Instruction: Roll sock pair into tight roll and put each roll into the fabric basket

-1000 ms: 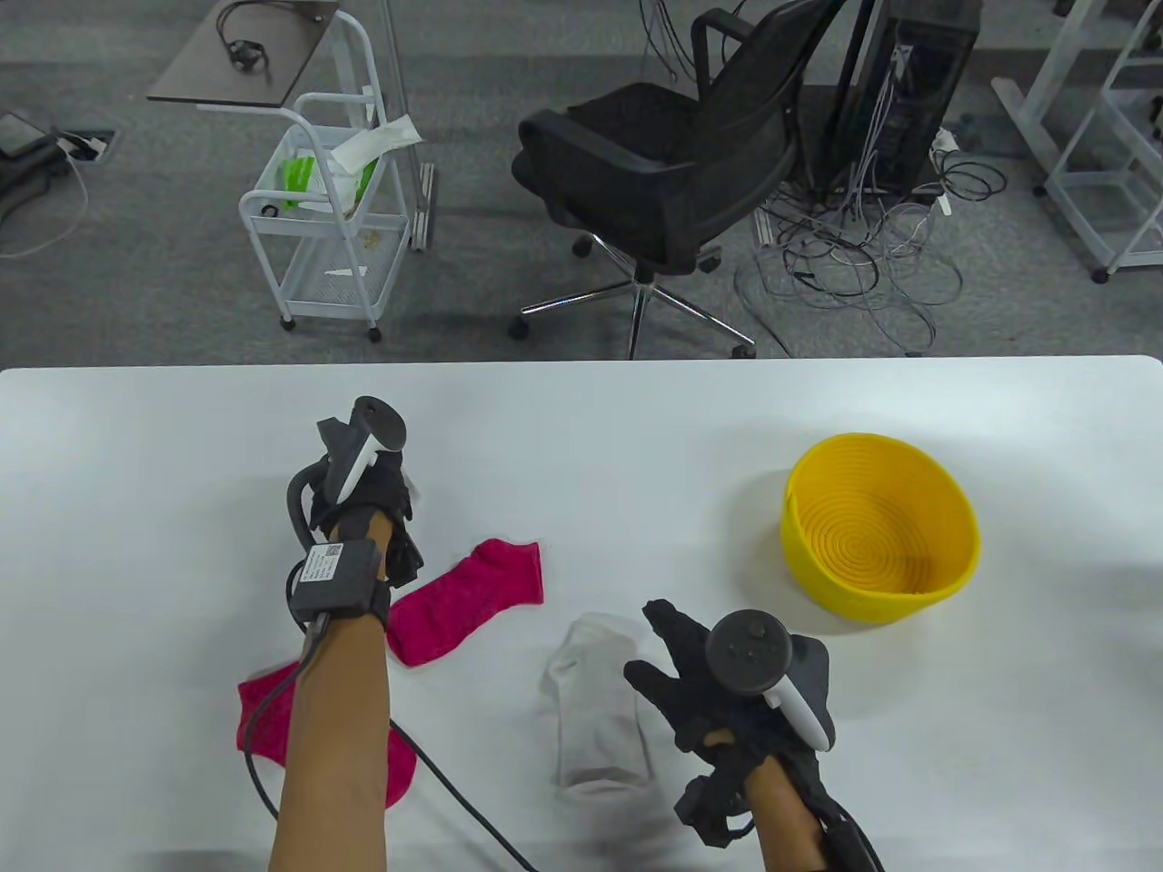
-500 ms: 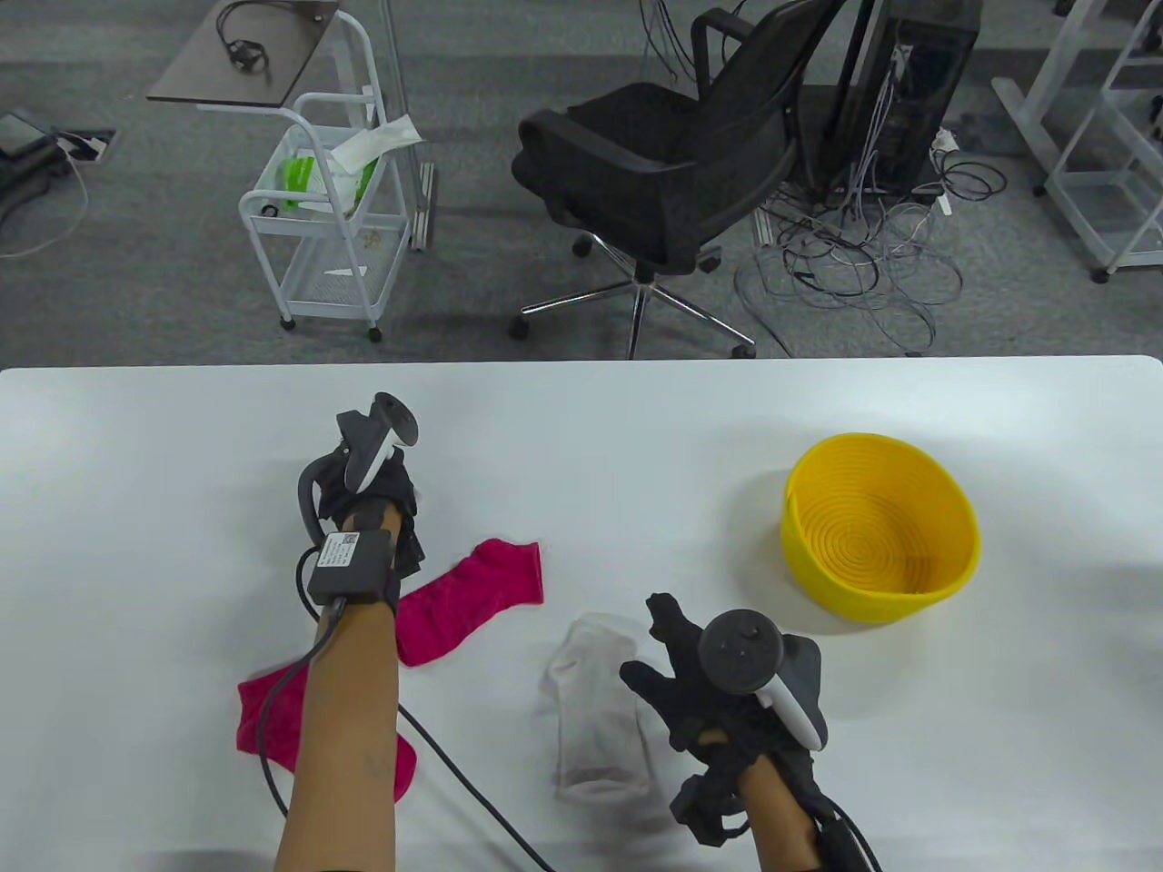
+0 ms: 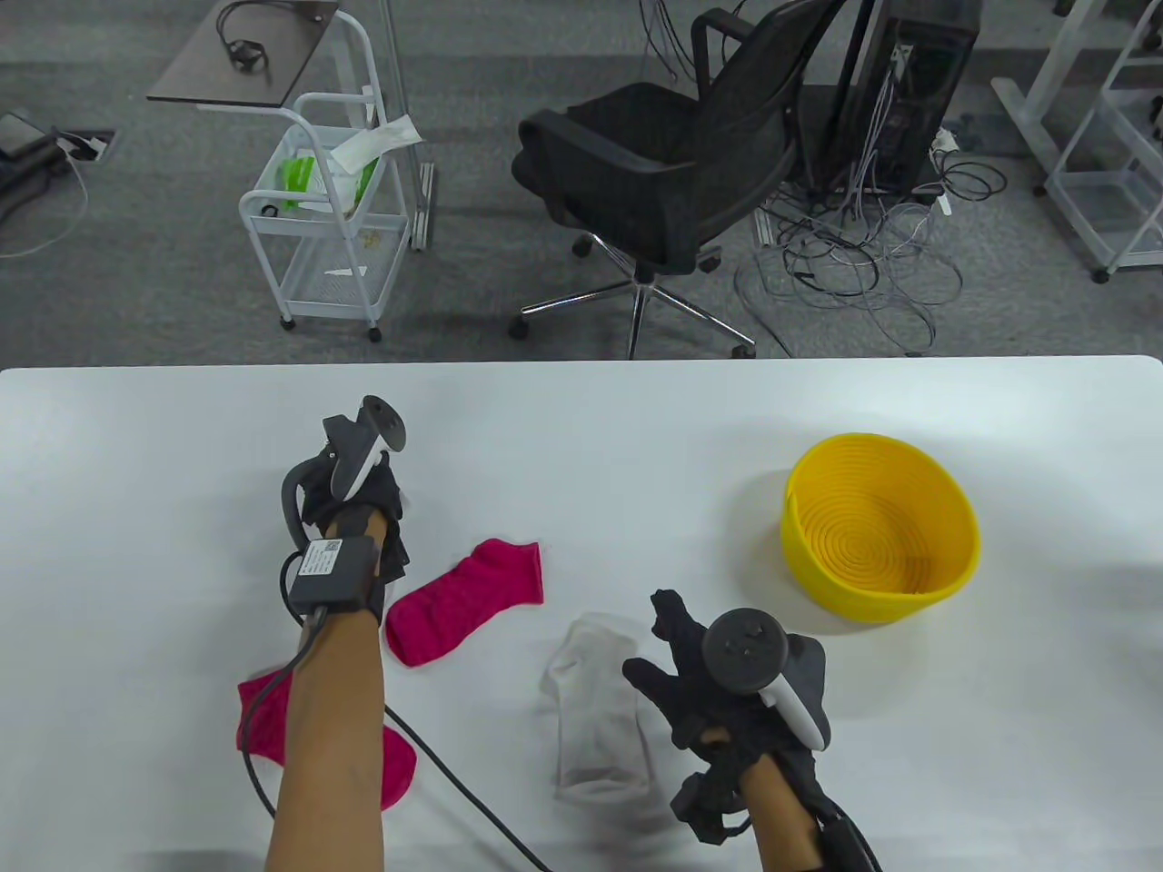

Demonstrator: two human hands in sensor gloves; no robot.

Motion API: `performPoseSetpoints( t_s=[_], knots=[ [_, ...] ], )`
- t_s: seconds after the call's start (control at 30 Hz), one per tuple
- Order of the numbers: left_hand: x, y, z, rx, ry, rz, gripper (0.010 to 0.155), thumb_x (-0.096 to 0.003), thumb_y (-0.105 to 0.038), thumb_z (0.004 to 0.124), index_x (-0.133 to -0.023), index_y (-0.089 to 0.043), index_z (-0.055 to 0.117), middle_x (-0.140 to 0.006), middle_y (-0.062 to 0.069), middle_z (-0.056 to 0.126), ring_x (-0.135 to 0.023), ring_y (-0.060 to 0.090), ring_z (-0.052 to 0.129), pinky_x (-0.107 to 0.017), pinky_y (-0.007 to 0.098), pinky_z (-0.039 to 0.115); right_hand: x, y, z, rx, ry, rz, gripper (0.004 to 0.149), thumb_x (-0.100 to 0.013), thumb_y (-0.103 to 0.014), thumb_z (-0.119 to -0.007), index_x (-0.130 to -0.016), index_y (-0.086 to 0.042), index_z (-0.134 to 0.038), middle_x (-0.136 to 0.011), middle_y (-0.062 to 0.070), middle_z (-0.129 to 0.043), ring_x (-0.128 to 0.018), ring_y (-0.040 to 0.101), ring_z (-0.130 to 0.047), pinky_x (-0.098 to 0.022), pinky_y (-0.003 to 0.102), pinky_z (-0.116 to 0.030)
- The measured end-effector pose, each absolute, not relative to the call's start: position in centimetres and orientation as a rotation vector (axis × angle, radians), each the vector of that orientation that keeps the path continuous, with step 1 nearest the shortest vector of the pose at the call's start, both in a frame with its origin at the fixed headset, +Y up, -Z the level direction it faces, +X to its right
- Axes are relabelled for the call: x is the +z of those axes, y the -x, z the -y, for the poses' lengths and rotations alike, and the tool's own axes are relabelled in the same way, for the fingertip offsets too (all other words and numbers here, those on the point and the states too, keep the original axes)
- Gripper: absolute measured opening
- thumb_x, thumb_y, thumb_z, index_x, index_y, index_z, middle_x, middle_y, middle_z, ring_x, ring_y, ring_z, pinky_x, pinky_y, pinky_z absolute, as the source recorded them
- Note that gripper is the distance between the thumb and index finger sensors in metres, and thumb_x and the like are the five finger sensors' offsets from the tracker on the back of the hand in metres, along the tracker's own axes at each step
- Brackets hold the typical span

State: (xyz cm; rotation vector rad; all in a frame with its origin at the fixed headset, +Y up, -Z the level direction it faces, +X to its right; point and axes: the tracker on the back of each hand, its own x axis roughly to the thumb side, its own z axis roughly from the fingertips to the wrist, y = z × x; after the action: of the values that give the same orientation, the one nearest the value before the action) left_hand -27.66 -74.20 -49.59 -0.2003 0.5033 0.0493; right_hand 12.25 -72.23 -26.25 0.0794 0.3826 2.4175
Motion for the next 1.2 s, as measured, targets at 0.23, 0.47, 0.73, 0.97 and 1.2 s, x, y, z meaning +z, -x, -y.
performPoseSetpoints(
  t_s=[0.23, 0.47, 0.73, 0.97, 1.2],
  knots=[
    [-45.8, 28.4, 68.6, 0.081, 0.111, -0.465, 0.043, -0.0341, -0.036, 0.086, -0.077, -0.031, 0.085, -0.076, -0.001, 0.093, -0.064, 0.023, 0.092, -0.061, 0.047, 0.066, -26.1, -12.6, 71.7, 2.400, -0.098, -0.340, 0.084, -0.040, -0.066, -0.067, -0.107, -0.030, -0.030, -0.113, 0.001, -0.056, -0.104, 0.032, -0.063, -0.070, 0.061, -0.056],
    [-40.9, 26.8, 62.2, 0.120, -0.011, -0.346, 0.043, -0.0341, -0.037, 0.086, -0.077, -0.030, 0.085, -0.074, 0.000, 0.094, -0.061, 0.023, 0.093, -0.059, 0.048, 0.068, -26.0, -12.9, 71.5, 2.384, -0.102, -0.323, 0.084, -0.040, -0.066, -0.067, -0.107, -0.031, -0.031, -0.113, 0.001, -0.057, -0.104, 0.032, -0.064, -0.070, 0.061, -0.056],
    [-34.7, 22.2, 56.9, 0.168, -0.152, -0.182, 0.043, -0.0346, -0.039, 0.086, -0.077, -0.030, 0.086, -0.072, 0.000, 0.096, -0.059, 0.022, 0.095, -0.056, 0.048, 0.071, -25.9, -13.4, 71.3, 2.379, -0.128, -0.316, 0.083, -0.040, -0.066, -0.067, -0.107, -0.030, -0.033, -0.112, 0.001, -0.059, -0.103, 0.032, -0.065, -0.069, 0.061, -0.057],
    [-29.1, 17.5, 54.9, 0.252, -0.221, -0.061, 0.043, -0.0348, -0.041, 0.087, -0.077, -0.030, 0.087, -0.070, 0.000, 0.099, -0.054, 0.021, 0.097, -0.053, 0.047, 0.074, -25.8, -14.3, 70.8, 2.349, -0.134, -0.278, 0.082, -0.040, -0.066, -0.067, -0.107, -0.030, -0.034, -0.111, 0.001, -0.060, -0.103, 0.032, -0.065, -0.069, 0.061, -0.058],
    [-24.5, 14.1, 54.7, 0.342, -0.249, 0.039, 0.044, -0.0342, -0.042, 0.088, -0.075, -0.028, 0.090, -0.065, 0.001, 0.102, -0.049, 0.022, 0.100, -0.050, 0.047, 0.076, -25.9, -14.7, 70.6, 2.330, -0.123, -0.259, 0.082, -0.040, -0.066, -0.066, -0.107, -0.030, -0.035, -0.111, 0.001, -0.060, -0.103, 0.032, -0.066, -0.069, 0.060, -0.058]
  ],
)
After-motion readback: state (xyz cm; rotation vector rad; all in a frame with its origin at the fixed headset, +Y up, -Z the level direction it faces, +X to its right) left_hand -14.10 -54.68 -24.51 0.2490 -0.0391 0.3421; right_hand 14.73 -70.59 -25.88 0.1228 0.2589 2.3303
